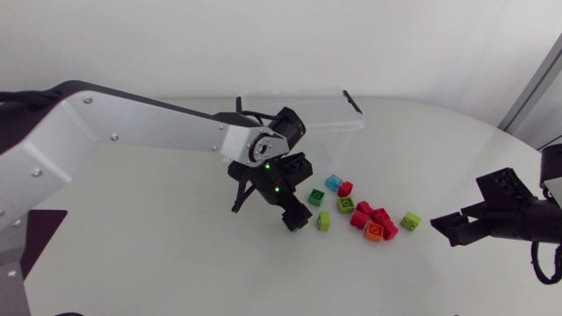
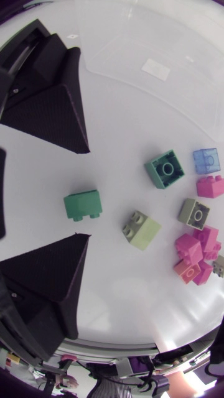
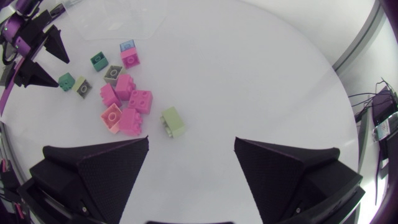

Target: Pick up the duplo bricks and place them in the container

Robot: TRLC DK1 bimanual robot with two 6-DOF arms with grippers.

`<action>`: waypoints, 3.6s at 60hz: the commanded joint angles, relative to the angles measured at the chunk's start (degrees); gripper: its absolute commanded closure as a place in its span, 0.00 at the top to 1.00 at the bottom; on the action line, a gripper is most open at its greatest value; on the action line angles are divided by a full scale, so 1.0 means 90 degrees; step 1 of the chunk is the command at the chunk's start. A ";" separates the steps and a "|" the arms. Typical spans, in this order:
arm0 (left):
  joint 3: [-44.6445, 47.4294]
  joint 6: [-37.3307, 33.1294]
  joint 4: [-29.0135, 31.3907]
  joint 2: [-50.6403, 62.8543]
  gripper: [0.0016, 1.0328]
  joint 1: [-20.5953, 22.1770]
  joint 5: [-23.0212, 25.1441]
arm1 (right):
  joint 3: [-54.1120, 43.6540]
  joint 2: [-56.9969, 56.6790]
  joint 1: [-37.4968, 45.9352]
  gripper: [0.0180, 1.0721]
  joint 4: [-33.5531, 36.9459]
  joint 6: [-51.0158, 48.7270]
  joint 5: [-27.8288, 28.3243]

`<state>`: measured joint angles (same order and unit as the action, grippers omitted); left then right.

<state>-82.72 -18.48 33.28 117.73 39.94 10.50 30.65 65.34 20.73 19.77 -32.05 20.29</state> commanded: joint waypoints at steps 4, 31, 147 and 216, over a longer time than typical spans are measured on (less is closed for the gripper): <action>-0.0419 -0.0124 0.0336 0.0493 0.81 0.0044 0.0064 | 0.0100 0.0045 0.0001 0.95 0.0069 -0.0247 0.0128; -0.1327 -0.0105 0.1498 0.1225 0.36 0.0357 -0.0005 | 0.0012 0.0904 -0.0389 0.93 -0.0273 -0.0970 -0.0136; -0.0887 0.1526 -0.3404 -0.0884 0.89 -0.1284 -0.0327 | 0.2844 0.1295 -0.2137 0.29 0.1299 -0.0345 0.0265; 0.1222 -0.2839 -0.1432 -0.1275 0.90 0.0415 0.0776 | 0.5988 0.3970 -0.3544 0.96 -0.0009 0.1306 0.0030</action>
<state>-68.40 -40.62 19.11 103.85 42.48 18.11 87.90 107.18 -12.56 20.80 -21.34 20.23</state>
